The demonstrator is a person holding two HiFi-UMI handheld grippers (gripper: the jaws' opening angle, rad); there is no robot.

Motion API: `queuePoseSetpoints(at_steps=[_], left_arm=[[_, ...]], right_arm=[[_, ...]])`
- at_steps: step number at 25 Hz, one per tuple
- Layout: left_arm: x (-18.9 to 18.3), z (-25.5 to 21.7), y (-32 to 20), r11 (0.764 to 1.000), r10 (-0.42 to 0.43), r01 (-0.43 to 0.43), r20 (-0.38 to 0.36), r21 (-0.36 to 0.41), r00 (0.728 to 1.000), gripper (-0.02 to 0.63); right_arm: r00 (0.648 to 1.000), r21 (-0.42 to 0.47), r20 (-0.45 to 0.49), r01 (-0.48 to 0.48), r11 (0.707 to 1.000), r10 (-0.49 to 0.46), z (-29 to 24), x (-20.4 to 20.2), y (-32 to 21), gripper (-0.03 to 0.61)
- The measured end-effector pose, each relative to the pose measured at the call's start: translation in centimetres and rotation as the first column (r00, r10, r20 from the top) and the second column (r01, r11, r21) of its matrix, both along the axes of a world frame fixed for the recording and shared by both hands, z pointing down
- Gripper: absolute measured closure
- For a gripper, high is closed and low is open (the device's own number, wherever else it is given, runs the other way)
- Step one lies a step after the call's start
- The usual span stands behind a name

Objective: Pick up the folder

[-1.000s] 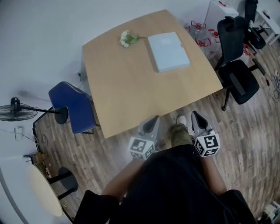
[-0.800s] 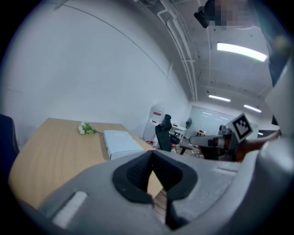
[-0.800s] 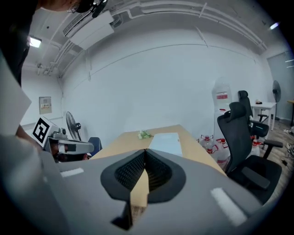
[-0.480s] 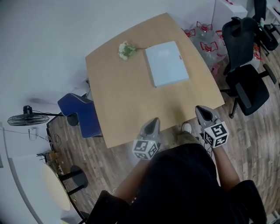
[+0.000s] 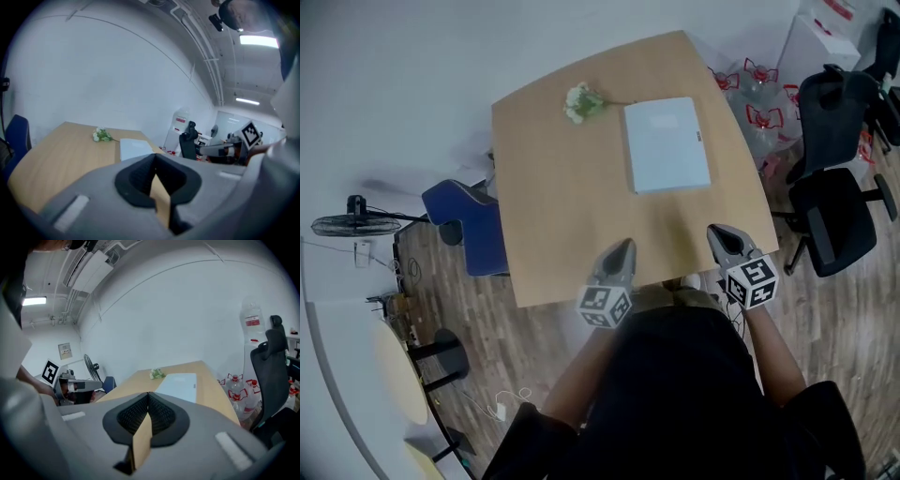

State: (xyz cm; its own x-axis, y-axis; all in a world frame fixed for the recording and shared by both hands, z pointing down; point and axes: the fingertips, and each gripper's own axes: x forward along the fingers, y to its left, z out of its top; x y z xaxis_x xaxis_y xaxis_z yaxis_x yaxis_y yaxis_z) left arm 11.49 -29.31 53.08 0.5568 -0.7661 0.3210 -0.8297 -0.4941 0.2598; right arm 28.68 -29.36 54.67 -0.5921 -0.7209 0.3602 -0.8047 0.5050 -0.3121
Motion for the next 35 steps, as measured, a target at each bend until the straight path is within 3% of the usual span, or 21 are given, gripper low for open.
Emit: queuePoseSetpoints(at_steps=[3, 10, 16, 19, 22, 24, 26, 30, 35], left_arm=[[-0.6, 0.6, -1.9, 1.000, -0.021, 0.021, -0.020, -0.002, 1.000, 0.612], [-1.9, 3.3, -5.7, 0.995, -0.062, 0.056, -0.073, -0.079, 0.995, 0.612], [-3.1, 7.4, -11.5, 0.980, -0.124, 0.113, -0.063, -0.162, 0.990, 0.611], [-3.8, 9.8, -14.9, 0.969, -0.151, 0.134, -0.071, -0.209, 0.986, 0.548], [-4.8, 12.4, -18.6, 0.953, -0.203, 0.191, -0.025, -0.233, 0.979, 0.533], [-5.0, 14.3, -20.5, 0.945, -0.209, 0.199, -0.010, -0.260, 0.978, 0.485], [-4.5, 15.8, -22.2, 0.938, -0.193, 0.166, -0.059, -0.305, 0.979, 0.447], [-2.9, 17.7, -25.0, 0.922, -0.151, 0.061, -0.210, -0.383, 0.966, 0.305], [-2.5, 21.0, -27.4, 0.897, -0.166, 0.048, -0.234, -0.440, 0.958, 0.287]], right_arm=[[1.000, -0.024, 0.006, 0.016, 1.000, -0.016, 0.7, -0.7, -1.3, 0.578], [0.998, -0.096, -0.005, -0.055, 0.994, 0.055, 2.4, -0.1, -4.1, 0.577], [0.998, -0.151, -0.034, -0.057, 0.987, 0.052, 5.6, 1.5, -9.4, 0.515], [0.998, -0.188, -0.042, -0.044, 0.981, 0.037, 7.8, 2.1, -12.6, 0.468], [0.998, -0.248, -0.051, -0.036, 0.968, 0.024, 11.4, 2.8, -16.0, 0.422], [0.998, -0.293, -0.067, -0.025, 0.956, 0.006, 14.3, 3.0, -17.6, 0.385], [0.994, -0.309, -0.102, -0.004, 0.951, -0.028, 16.8, 3.0, -19.1, 0.322], [0.997, -0.329, -0.077, -0.006, 0.944, -0.020, 19.5, 3.1, -22.3, 0.303], [0.997, -0.374, -0.075, -0.008, 0.927, -0.022, 22.0, 2.8, -26.0, 0.267]])
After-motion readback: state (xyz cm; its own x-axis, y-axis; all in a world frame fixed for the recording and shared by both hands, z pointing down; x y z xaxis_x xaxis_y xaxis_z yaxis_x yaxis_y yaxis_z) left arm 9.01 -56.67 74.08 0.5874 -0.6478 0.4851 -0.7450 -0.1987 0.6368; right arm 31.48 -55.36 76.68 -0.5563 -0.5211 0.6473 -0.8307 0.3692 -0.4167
